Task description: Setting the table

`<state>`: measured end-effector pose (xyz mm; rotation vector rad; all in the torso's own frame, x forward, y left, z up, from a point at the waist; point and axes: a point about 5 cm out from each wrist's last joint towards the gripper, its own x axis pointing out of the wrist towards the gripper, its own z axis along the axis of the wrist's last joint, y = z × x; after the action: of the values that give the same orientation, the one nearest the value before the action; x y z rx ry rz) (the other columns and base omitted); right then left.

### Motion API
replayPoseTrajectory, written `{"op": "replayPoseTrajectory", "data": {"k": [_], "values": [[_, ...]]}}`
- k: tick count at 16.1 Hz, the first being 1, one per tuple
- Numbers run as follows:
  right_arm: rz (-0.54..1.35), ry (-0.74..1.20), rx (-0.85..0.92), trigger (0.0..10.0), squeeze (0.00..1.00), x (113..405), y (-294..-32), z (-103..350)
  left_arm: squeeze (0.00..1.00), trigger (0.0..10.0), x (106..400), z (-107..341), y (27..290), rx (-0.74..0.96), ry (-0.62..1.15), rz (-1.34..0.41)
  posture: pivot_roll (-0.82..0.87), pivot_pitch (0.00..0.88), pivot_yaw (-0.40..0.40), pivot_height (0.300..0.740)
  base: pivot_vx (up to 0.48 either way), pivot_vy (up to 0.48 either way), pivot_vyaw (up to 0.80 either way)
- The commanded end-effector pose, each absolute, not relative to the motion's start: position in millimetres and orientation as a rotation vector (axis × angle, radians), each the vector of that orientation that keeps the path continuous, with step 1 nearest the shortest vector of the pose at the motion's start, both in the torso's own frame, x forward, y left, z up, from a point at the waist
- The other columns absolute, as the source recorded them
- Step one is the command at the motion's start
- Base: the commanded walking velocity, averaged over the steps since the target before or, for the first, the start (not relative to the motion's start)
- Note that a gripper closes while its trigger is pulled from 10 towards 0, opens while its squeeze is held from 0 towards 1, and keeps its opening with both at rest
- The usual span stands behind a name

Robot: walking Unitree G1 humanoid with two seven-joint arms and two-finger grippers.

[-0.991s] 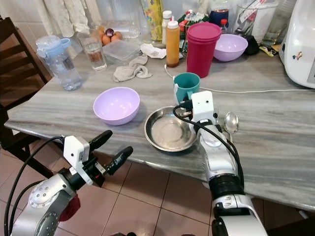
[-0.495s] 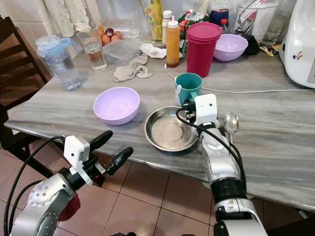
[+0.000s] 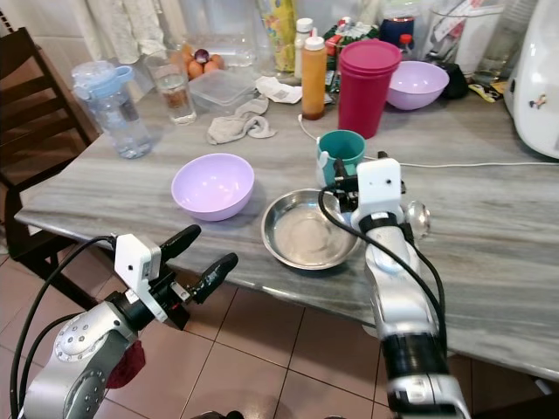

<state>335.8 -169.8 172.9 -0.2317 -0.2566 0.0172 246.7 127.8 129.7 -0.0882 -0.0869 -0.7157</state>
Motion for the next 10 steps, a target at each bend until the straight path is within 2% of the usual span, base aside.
{"op": "replayPoseTrajectory", "data": {"k": [1, 7, 10], "values": [[0.023, -0.310, -0.298, 10.0, 1.00, 327, -164, 180, 0.00, 10.0, 254, 136, 137, -0.068, -0.120, -0.636, -0.20, 0.084, 0.113, 0.740, 0.000, 0.000, 0.00], [0.085, -0.333, -0.431, 10.0, 1.00, 294, -149, 165, 0.00, 10.0, 272, 131, 170, -0.073, -0.131, -0.381, -0.22, 0.077, 0.118, 0.740, 0.000, 0.000, 0.00], [0.090, -0.337, -0.428, 10.0, 1.00, 286, -143, 164, 0.00, 10.0, 275, 125, 177, -0.047, -0.117, -0.280, -0.22, 0.074, 0.112, 0.740, 0.000, 0.000, 0.00]]}}
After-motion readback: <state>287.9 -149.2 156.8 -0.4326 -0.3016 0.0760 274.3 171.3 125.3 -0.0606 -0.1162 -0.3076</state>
